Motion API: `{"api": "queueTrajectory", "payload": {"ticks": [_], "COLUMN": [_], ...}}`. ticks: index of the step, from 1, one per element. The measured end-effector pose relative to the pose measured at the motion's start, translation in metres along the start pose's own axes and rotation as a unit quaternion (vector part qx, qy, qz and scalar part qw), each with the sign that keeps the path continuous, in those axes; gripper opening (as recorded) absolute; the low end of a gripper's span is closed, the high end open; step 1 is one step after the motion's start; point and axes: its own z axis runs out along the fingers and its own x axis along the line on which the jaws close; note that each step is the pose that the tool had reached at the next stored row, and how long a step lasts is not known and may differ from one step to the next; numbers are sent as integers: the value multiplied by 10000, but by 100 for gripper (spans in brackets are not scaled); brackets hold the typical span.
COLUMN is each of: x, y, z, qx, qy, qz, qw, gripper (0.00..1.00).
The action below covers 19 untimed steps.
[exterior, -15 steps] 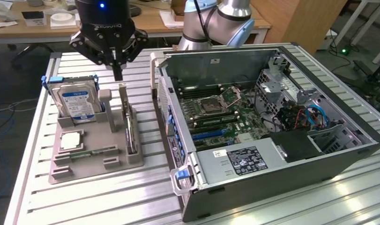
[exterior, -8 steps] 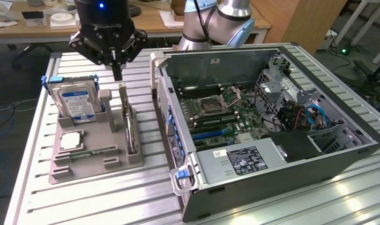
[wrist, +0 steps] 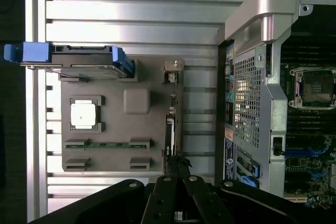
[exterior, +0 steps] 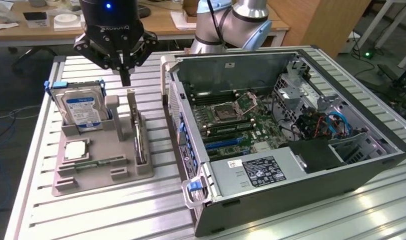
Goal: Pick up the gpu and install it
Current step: 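Pick up the gpu and move the gpu toward the slot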
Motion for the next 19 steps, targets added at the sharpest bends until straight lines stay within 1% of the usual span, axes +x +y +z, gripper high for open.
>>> {"api": "queueTrajectory", "payload": {"ticks": [1, 2, 3, 5, 6, 9, 11, 13, 14, 15, 19], "x": [0, 0, 0, 0, 0, 0, 0, 0, 0, 0, 1], "y": [0, 0, 0, 0, 0, 0, 0, 0, 0, 0, -2], "z": [0, 0, 0, 0, 0, 0, 0, 0, 0, 0, 1], "qx": [0, 0, 0, 0, 0, 0, 0, 0, 0, 0, 0], "qy": [0, 0, 0, 0, 0, 0, 0, 0, 0, 0, 0], "qz": [0, 0, 0, 0, 0, 0, 0, 0, 0, 0, -14], "qw": [10000, 10000, 10000, 10000, 10000, 10000, 10000, 10000, 10000, 10000, 10000], "gripper": [11, 17, 17, 29, 29, 47, 47, 58, 58, 65, 65]}}
